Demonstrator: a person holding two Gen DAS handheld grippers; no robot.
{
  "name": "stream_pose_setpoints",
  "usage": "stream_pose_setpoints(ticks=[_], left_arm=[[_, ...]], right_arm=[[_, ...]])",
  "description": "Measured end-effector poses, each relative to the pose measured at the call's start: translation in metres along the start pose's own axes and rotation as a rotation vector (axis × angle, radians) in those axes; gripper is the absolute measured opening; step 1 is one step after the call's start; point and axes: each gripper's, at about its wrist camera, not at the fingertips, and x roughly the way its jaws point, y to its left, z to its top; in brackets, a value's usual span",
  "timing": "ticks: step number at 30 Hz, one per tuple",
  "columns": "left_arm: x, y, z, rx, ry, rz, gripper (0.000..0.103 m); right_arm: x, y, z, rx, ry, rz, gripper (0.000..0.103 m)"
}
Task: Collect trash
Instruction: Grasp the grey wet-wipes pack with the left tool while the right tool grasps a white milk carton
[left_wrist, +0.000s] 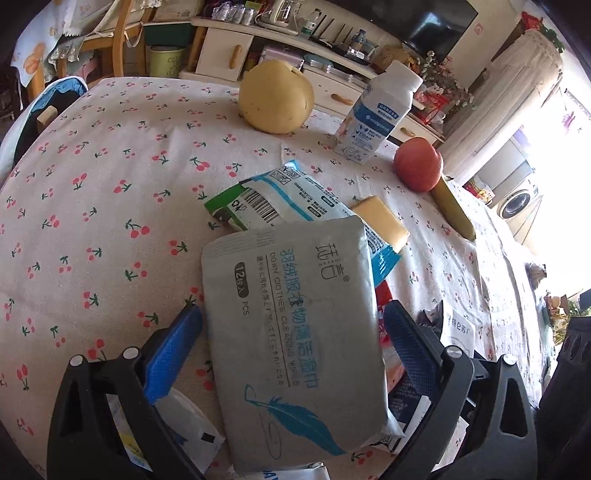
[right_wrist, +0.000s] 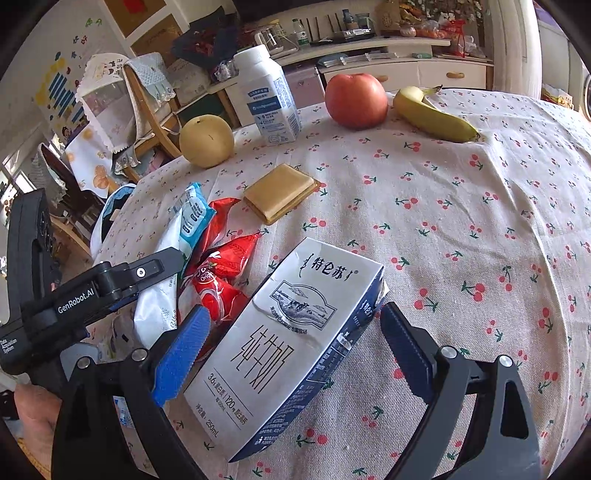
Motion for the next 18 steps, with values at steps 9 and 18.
stream_pose_setpoints(ticks=[9,18], left_arm=[[-0.003,-0.011,-0.009,0.075,-0.002,0.073,0.077],[-0.022,-0.01,-0.012,0.058,-0.047,0.008,0.047]], right_arm=[[0.009,0.0,0.0,-0.025,0.011,-0.05,0.092],[0.012,0.005,-0.001,-0.068,-0.012,-0.063,0.085]])
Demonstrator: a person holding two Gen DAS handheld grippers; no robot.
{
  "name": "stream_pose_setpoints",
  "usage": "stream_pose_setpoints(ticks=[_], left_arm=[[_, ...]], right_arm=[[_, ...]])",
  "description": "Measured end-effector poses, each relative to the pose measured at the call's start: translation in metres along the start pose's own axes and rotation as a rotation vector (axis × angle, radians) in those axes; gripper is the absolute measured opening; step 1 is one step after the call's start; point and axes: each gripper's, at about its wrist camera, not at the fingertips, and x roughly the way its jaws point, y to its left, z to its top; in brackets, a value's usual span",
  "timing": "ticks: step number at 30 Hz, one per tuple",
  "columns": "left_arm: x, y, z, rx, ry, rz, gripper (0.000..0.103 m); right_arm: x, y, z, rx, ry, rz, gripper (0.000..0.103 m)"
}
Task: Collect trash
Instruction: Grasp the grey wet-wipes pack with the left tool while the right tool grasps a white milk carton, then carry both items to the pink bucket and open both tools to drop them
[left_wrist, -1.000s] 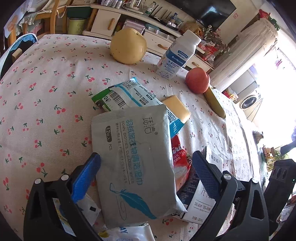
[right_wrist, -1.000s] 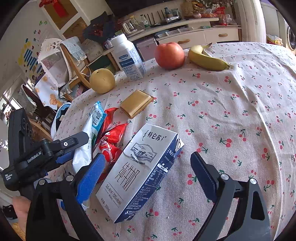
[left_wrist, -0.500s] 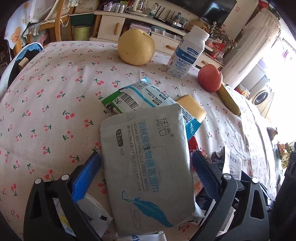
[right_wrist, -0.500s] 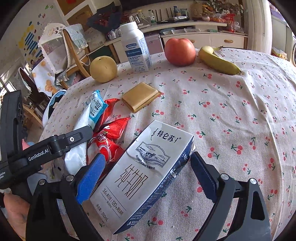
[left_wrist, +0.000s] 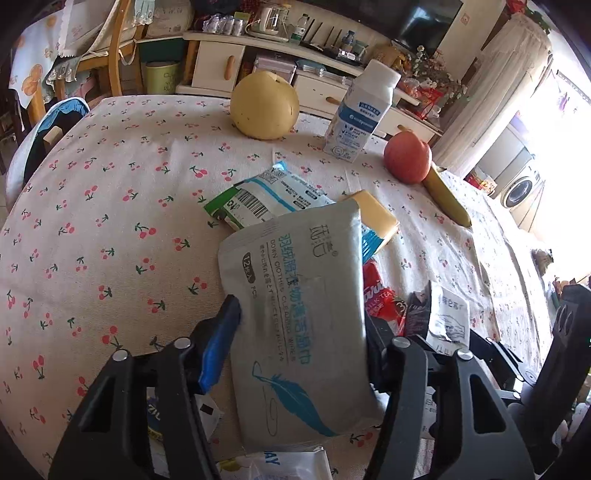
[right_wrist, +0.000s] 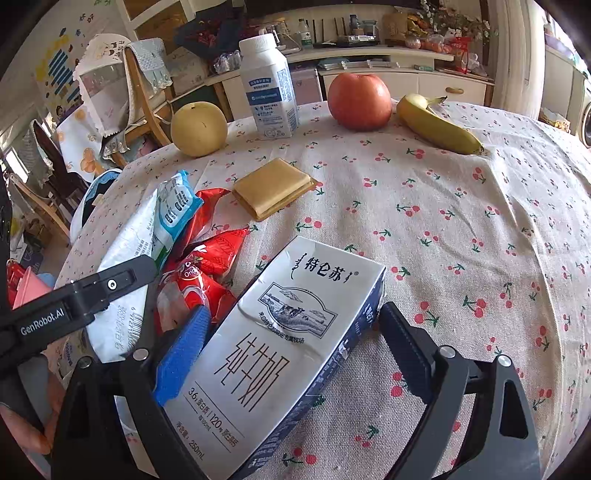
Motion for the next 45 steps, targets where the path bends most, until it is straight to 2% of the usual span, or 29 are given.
stream_pose_setpoints(ticks=[2,7,9,11,14,17,21,29,39,45], left_arm=[[-0.007,-0.003,0.001,0.009,-0.011,-0.009,0.043],[-0.006,-0.001,-0.003,0.014,0.005,-0.027,0.048],[-0.006,0.003,-0.003,0.002,0.013,-0.017,0.057],[-0.002,0.009,-0.006,-0.008,0.04,0.004,0.071],[0.006,0.011,-0.008,-0.005,0.078,0.033,0.08],[0.011,0.007,-0.008,0.029,0.072,0.044,0.087],[0.012,0.005,-0.01,0.044,0.06,0.054,0.087],[0.01,-0.014,-0.02,0.082,0.039,0.015,0.07],[0.001,-0.014,-0.028,0.036,0.042,-0.075,0.067],[-0.014,0.003,-0.025,-0.016,0.015,-0.118,0.067]], right_arm=[[-0.001,0.0,0.0,-0.01,-0.001,0.002,0.073],[-0.005,-0.004,-0.001,-0.024,-0.012,-0.029,0.069],[-0.008,-0.006,-0.001,-0.029,-0.017,-0.049,0.067],[-0.009,-0.007,-0.001,-0.035,-0.021,-0.055,0.066],[-0.008,-0.006,-0.001,-0.039,-0.023,-0.056,0.066],[-0.008,-0.003,0.0,-0.045,-0.023,-0.042,0.066],[-0.008,-0.001,0.0,-0.056,-0.023,-0.035,0.066],[-0.008,-0.001,-0.001,-0.055,-0.028,-0.032,0.066],[-0.014,-0.002,-0.009,-0.047,-0.04,0.002,0.065],[-0.026,0.004,-0.013,-0.041,-0.071,0.047,0.065]])
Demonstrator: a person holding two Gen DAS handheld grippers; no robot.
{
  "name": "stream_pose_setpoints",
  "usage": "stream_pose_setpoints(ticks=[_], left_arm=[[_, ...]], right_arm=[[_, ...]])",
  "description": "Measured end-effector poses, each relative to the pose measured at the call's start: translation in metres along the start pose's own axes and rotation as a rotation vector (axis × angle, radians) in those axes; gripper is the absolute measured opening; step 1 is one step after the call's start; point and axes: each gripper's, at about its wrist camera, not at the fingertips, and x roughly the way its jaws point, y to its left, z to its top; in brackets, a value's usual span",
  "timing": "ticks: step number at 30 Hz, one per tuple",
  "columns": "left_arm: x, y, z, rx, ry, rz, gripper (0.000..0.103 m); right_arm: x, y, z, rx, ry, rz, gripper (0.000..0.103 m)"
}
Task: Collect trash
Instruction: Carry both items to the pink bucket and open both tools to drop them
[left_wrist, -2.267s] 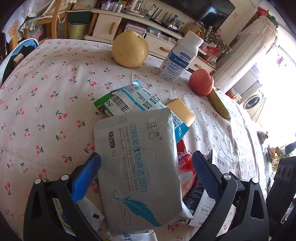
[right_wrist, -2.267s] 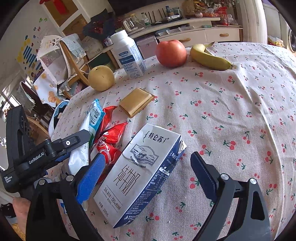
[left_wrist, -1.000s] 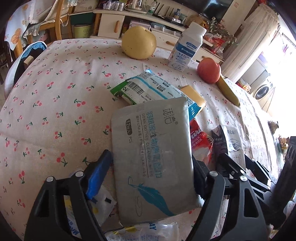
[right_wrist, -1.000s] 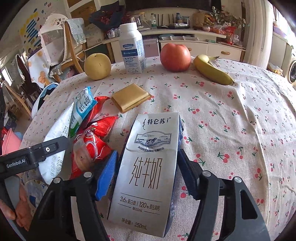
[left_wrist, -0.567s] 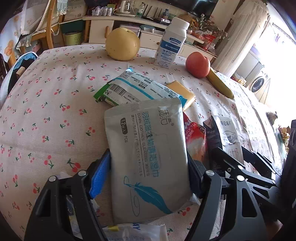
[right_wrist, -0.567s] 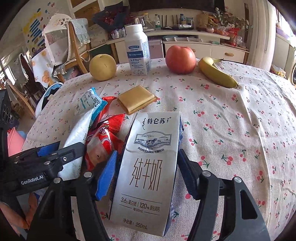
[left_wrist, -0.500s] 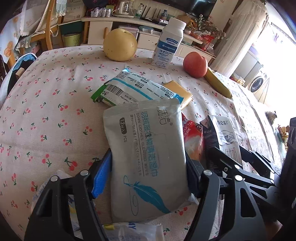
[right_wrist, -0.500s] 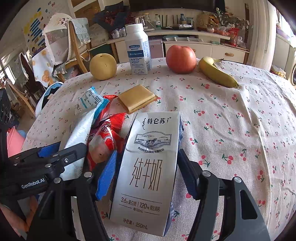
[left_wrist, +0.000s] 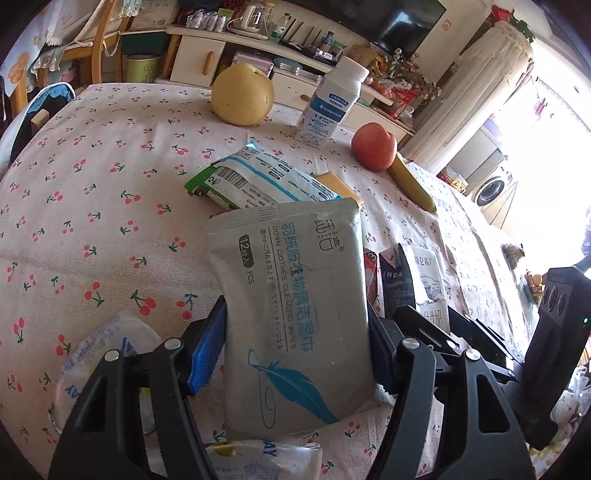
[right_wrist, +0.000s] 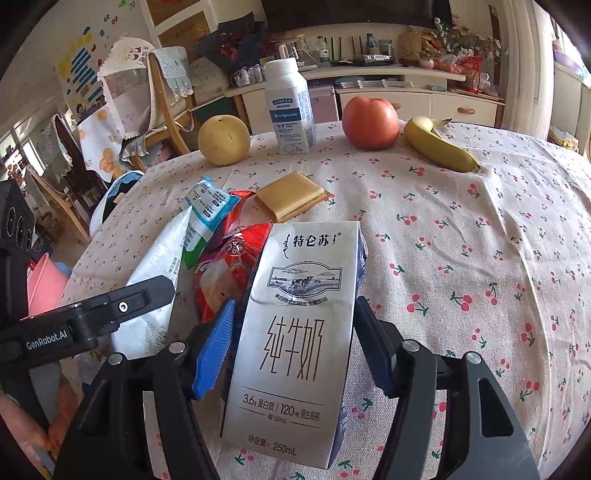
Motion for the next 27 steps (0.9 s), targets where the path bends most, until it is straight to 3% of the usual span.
stream_pose_setpoints(ticks=[11,27], left_arm=[[-0.052,0.032,0.011,-0.052,-0.115,0.008,0.067],[-0.134,0.102,0.028,-0.108,-0.31,0.186,0.068]], right_arm=[[-0.019,0.017,0.004,0.001,-0.051,0.01,0.065],[-0.03,0.103,0.018,-0.097,-0.098,0.067,0.064]])
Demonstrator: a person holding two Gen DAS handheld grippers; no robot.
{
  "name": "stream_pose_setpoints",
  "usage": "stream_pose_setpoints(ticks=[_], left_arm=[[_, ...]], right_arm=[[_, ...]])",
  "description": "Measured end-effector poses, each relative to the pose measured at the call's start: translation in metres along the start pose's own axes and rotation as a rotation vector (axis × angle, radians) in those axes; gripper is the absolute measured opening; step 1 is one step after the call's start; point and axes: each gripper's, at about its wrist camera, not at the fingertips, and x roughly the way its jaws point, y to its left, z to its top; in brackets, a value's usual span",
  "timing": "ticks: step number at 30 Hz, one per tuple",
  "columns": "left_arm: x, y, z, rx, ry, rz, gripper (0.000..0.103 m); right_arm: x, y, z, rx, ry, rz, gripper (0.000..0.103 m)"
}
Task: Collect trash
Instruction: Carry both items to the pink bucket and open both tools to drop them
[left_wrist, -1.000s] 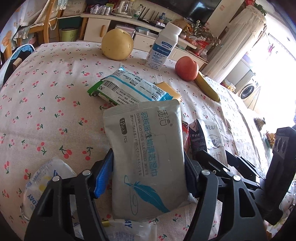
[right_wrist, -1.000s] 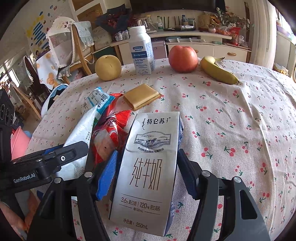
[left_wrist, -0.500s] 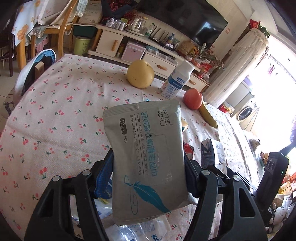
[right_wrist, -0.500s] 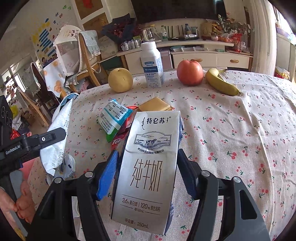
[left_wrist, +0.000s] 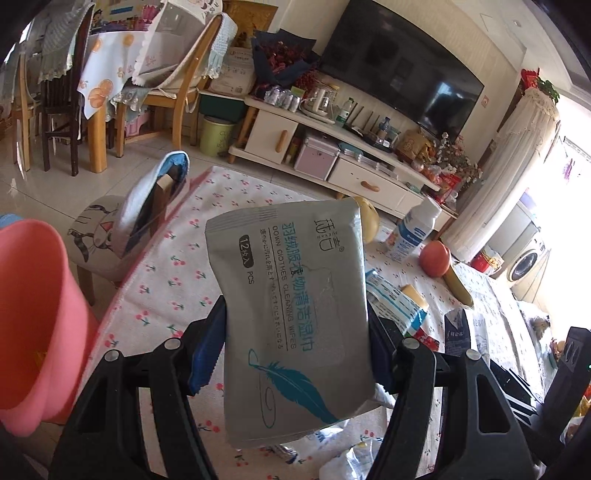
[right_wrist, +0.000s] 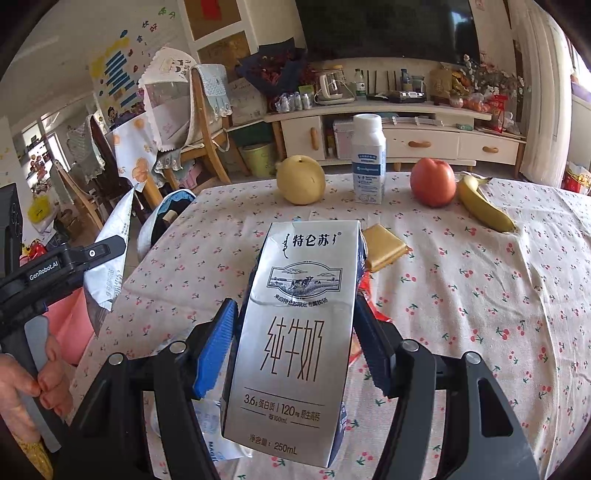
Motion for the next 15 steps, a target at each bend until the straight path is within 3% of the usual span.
stream_pose_setpoints(ticks=[11,15], left_arm=[[-0.031,0.058,0.02,-0.057,-0.089,0.114,0.068],[-0.045,0.09,0.027,-0.123,-0.115,0.137,0.068]], right_arm=[[0.016,0.09,0.019,-0.076,0.006,0.133,0.064],[0.023,0.133,0.025,-0.12,0.015,0.199,0.065]])
